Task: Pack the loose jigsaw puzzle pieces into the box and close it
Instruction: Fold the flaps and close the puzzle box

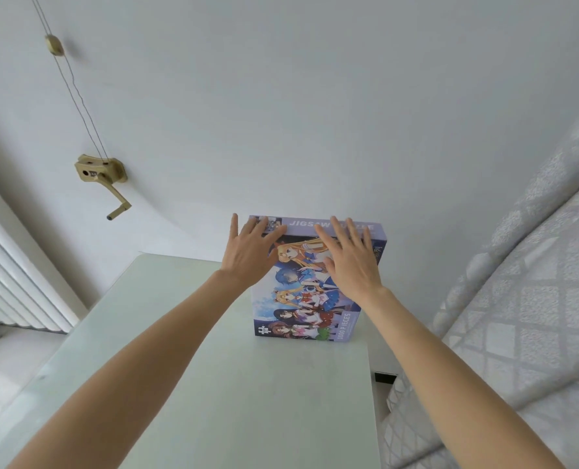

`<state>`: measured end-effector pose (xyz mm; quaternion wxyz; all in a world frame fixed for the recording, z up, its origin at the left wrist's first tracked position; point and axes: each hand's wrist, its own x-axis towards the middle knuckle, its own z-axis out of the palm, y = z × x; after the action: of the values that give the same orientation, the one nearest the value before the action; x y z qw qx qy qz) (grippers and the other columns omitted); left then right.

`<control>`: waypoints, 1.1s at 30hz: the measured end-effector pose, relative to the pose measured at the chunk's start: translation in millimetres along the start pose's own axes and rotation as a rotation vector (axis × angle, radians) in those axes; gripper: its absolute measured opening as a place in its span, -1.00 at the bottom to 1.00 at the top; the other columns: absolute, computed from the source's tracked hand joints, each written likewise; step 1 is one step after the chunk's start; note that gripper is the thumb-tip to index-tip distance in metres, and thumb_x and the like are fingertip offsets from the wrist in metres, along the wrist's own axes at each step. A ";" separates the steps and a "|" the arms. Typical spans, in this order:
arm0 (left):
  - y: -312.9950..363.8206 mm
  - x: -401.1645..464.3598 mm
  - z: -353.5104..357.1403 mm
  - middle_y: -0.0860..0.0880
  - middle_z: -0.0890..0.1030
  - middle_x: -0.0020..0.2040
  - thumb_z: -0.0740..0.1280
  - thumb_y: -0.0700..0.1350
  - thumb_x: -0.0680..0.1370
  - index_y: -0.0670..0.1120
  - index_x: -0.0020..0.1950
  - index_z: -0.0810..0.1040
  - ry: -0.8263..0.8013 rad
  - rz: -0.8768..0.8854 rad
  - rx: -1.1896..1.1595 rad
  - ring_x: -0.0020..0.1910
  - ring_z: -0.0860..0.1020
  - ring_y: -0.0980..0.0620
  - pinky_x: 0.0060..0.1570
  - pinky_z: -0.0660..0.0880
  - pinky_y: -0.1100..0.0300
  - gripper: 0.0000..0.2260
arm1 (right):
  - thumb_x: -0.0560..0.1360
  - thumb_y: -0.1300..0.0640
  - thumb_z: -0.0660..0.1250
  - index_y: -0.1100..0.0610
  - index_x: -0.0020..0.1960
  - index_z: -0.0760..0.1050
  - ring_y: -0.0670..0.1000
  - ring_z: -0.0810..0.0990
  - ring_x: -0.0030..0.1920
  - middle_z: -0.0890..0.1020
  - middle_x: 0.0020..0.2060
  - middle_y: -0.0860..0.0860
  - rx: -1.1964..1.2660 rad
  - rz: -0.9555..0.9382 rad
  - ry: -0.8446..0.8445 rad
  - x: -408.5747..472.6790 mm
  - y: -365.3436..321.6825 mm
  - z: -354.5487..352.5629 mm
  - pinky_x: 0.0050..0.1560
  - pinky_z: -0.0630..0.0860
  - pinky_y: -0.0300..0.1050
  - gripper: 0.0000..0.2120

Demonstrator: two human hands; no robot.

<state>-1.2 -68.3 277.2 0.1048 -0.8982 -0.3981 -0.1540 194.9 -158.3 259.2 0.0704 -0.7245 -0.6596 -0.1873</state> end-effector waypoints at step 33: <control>16.5 -238.4 -14.8 -0.05 0.51 -0.20 0.24 -0.13 0.54 -0.07 -0.03 0.47 -0.119 -1.026 -1.525 -0.33 0.50 0.07 -0.39 0.46 0.25 -0.95 | 0.49 0.00 0.34 -0.07 0.18 0.45 -0.08 0.38 0.29 0.48 0.16 -0.04 1.124 0.325 -0.239 -238.9 -56.9 -31.8 0.19 0.27 -0.32 -0.73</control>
<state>-143.3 -246.7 204.1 -0.6176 -0.4439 -0.5430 -0.3560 119.0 -384.6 193.1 0.3964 -0.6838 -0.5416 0.2865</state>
